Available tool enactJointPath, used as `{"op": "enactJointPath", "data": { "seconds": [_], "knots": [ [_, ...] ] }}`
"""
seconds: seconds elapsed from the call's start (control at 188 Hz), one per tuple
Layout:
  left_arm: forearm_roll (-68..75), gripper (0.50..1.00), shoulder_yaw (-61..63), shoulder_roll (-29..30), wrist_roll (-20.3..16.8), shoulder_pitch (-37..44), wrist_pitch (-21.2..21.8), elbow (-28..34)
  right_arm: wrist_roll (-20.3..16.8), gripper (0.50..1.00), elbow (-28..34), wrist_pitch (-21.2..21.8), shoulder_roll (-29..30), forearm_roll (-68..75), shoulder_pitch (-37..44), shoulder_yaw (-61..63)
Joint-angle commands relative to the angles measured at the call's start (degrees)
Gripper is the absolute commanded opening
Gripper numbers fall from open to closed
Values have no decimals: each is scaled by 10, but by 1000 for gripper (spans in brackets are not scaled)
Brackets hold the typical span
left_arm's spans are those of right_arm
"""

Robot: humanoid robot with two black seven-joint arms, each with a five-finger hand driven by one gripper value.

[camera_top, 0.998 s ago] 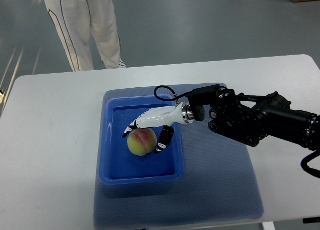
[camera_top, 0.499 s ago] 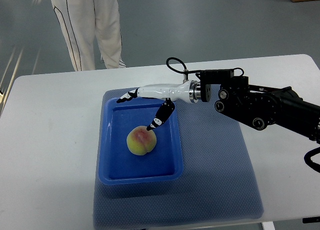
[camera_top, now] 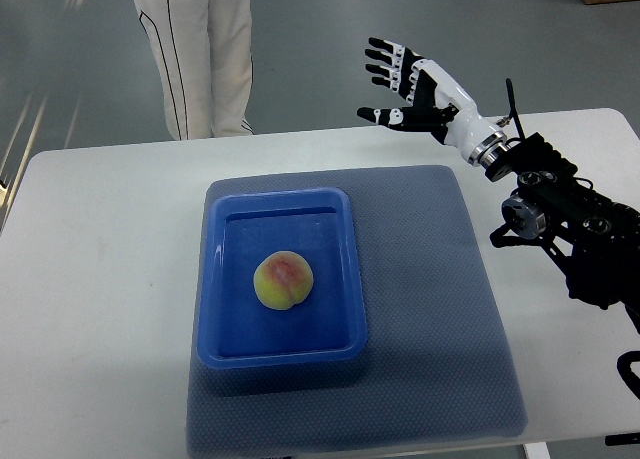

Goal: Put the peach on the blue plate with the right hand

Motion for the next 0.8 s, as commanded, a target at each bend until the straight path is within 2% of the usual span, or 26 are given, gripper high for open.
{"op": "enactJointPath", "data": {
  "seconds": [0.0,0.058,0.112,0.117,0.191,0.372,0.797],
  "knots": [
    [0,1000,0,0,0,1,0,0,-1,921,0,-18,1,58,-16,14],
    [0,1000,0,0,0,0,0,0,-1,921,-3,-39,2,150,-31,15],
    [0,1000,0,0,0,0,0,0,-1,921,-3,-39,2,150,-31,15],
    [0,1000,0,0,0,1,0,0,-1,923,-10,-51,3,196,-38,15],
    [0,1000,0,0,0,0,0,0,1,928,-27,-68,6,228,-44,12],
    [0,1000,0,0,0,0,0,0,-1,930,-58,-80,27,230,-46,7],
    [0,1000,0,0,0,1,0,0,7,930,-58,-88,31,230,-63,8]
  ]
}}
